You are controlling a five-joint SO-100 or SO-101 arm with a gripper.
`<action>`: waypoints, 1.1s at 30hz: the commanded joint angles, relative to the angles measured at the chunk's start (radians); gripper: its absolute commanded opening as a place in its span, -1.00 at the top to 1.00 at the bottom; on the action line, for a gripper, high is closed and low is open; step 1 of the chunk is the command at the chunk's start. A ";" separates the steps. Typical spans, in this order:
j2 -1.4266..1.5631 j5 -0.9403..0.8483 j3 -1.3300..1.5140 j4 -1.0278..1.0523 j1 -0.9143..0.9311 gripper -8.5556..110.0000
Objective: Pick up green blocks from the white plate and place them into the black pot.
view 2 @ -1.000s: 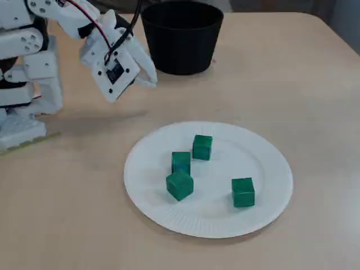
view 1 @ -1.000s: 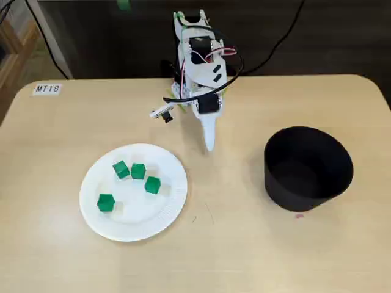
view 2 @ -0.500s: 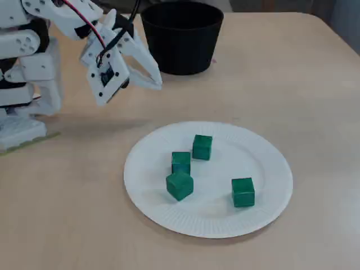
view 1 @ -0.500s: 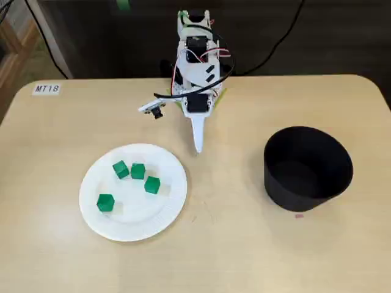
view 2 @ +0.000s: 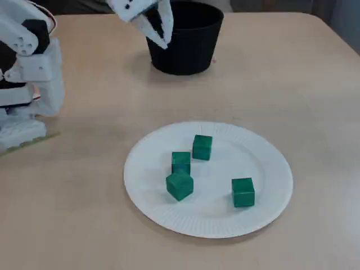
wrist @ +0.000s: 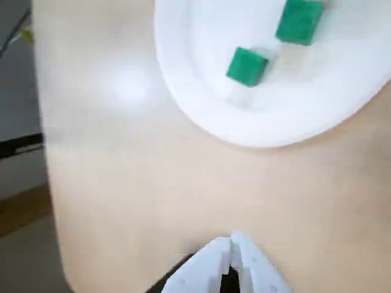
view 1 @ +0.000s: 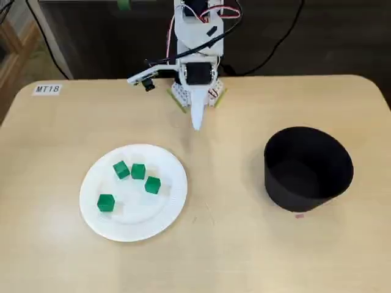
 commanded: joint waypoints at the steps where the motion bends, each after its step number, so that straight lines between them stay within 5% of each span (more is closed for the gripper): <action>1: -0.255 -0.075 -0.285 0.164 0.103 0.90; 22: -0.953 -0.199 -0.887 0.225 0.468 0.90; 27: -1.022 -0.218 -0.959 0.219 0.471 0.36; 33: -1.075 -0.204 -0.989 0.215 0.468 0.16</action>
